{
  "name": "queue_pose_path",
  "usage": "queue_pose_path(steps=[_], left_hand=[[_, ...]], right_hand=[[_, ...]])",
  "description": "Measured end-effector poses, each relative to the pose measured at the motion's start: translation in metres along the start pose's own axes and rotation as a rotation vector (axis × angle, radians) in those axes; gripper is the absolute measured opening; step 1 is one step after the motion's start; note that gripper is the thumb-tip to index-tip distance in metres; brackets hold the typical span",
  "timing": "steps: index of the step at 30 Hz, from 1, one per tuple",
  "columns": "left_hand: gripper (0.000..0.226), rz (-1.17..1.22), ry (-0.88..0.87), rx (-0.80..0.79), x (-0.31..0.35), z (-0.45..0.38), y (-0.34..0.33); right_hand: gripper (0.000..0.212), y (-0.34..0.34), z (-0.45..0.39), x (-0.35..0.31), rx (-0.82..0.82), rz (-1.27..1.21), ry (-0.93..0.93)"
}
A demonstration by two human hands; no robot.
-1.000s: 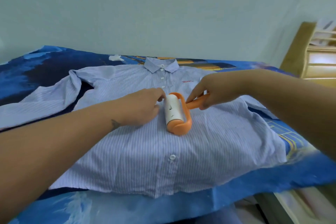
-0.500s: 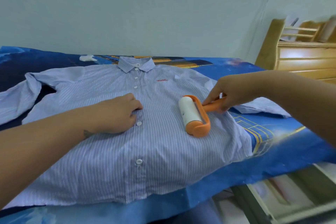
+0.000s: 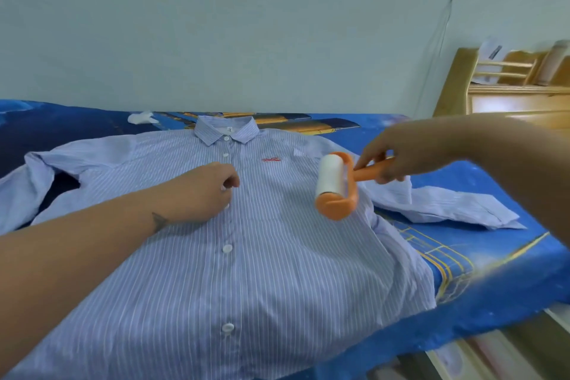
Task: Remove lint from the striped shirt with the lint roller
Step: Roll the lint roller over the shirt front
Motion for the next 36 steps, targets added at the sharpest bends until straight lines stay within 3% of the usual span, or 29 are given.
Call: queue_pose_path(steps=[3,7,13,19,22,26,31,36], left_hand=[[0.032,-0.015,0.049,0.039,-0.005,-0.022,-0.002],[0.028,0.04,0.119,0.079,-0.019,-0.046,0.002],[0.036,0.113,0.09,0.088,-0.041,-0.066,0.008],[0.015,0.183,0.041,0.134,-0.055,-0.077,0.022],[0.011,0.106,-0.011,0.077,-0.053,-0.079,0.019],[0.022,-0.131,-0.097,0.086,-0.044,-0.081,0.008],[0.017,-0.162,-0.081,0.105,-0.042,-0.083,0.005],[0.012,-0.171,-0.072,0.096,-0.038,-0.083,0.003]], right_hand=[[0.025,-0.01,-0.031,-0.023,0.025,0.019,0.025],[0.026,-0.018,-0.073,-0.051,0.085,0.044,0.054],[0.019,-0.002,-0.129,-0.093,0.19,0.012,0.134],[0.011,0.007,-0.145,-0.102,0.178,-0.086,0.16],[0.009,0.001,-0.13,-0.09,0.17,-0.101,0.164],[0.018,-0.015,-0.094,-0.056,0.131,-0.115,0.124],[0.016,-0.03,-0.047,-0.019,0.041,-0.1,0.071],[0.021,-0.031,-0.018,0.01,-0.168,-0.053,0.023]])
Point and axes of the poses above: each hand's wrist, its own z-axis away from the middle knuckle, its own y-axis out of the back of the hand, x = y × z, the point moved 5 cm from there along -z, towards the middle knuckle, and after that the axes turned 11 degrees about z, right-handed, at the moved point
